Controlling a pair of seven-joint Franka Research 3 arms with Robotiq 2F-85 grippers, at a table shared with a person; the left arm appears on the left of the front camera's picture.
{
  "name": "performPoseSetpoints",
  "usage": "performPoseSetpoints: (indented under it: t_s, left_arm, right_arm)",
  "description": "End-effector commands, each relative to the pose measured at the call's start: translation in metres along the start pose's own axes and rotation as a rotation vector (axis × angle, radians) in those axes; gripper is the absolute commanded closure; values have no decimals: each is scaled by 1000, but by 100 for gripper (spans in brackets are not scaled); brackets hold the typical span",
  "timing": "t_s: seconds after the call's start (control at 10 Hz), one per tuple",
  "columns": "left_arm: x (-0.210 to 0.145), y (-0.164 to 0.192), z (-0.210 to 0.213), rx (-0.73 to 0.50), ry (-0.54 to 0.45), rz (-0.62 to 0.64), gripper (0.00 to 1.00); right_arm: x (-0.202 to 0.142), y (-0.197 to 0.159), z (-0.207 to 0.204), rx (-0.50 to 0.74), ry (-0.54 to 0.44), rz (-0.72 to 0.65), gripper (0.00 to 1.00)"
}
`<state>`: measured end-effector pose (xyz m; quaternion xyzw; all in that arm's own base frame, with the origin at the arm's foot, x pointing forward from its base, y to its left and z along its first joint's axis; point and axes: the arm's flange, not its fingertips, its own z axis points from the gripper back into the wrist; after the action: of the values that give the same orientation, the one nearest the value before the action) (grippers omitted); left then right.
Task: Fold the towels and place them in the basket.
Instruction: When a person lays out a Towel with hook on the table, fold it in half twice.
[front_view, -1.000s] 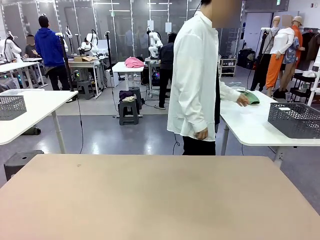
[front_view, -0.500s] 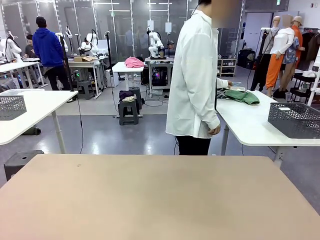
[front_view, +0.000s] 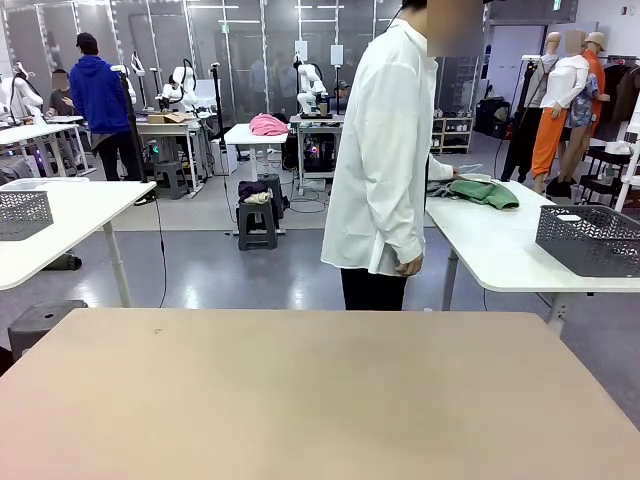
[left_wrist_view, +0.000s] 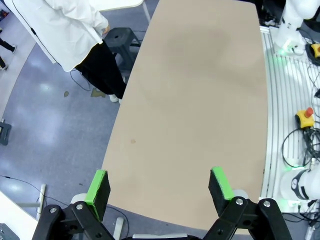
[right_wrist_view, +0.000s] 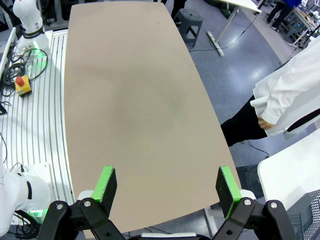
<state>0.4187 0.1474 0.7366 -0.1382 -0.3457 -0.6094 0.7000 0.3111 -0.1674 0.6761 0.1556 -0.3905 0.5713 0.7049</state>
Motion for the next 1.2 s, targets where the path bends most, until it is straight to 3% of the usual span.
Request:
performPoseSetpoints:
  t_s: [0.0,1.1]
  left_arm:
    - [1,0,1,3,-9,-1,0]
    - [1,0,1,3,-9,-1,0]
  right_arm:
    - [2,0,0,-1,-11,3,0]
    - [2,0,0,-1,-11,3,0]
